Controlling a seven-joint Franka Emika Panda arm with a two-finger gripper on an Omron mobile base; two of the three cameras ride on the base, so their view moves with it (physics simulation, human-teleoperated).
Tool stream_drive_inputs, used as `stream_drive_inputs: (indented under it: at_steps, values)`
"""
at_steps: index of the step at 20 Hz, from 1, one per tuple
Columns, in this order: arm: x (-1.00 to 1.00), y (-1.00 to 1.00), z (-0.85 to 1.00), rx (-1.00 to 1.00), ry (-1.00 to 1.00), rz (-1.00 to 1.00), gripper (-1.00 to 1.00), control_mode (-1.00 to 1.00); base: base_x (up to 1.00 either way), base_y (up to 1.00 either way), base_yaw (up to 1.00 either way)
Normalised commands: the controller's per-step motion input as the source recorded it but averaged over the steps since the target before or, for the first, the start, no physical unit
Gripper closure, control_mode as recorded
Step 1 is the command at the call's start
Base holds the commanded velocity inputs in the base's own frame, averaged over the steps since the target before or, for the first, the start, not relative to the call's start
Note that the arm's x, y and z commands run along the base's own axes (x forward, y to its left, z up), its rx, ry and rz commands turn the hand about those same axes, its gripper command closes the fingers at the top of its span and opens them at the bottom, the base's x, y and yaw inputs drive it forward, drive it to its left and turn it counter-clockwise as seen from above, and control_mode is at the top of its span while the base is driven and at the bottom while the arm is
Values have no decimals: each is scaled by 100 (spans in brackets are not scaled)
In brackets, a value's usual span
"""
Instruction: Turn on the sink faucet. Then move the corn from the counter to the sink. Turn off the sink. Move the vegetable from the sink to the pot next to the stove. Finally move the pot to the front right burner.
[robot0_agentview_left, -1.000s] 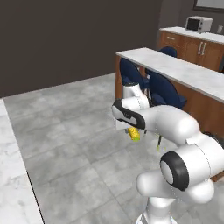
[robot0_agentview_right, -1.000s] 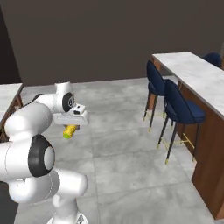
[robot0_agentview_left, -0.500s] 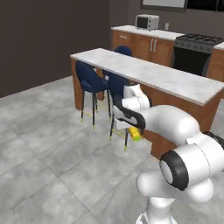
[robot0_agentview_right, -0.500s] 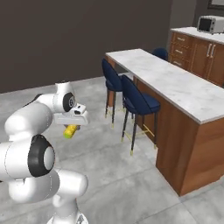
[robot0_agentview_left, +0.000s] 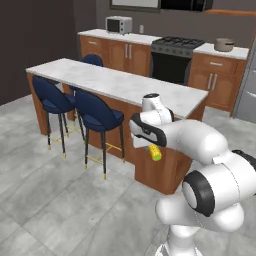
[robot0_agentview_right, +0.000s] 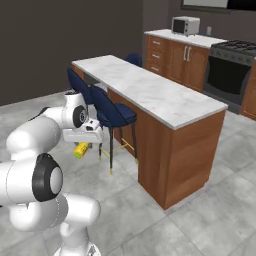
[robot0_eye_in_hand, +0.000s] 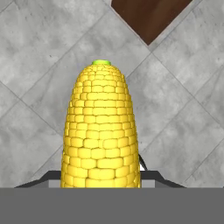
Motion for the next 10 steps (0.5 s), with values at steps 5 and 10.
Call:
stream_drive_inputs:
  at_steps: [5,10]
  values:
    - [0,0,0,0,0,0,100,100,0,-78,-32]
    - [0,0,0,0,0,0,100,100,0,-83,-30]
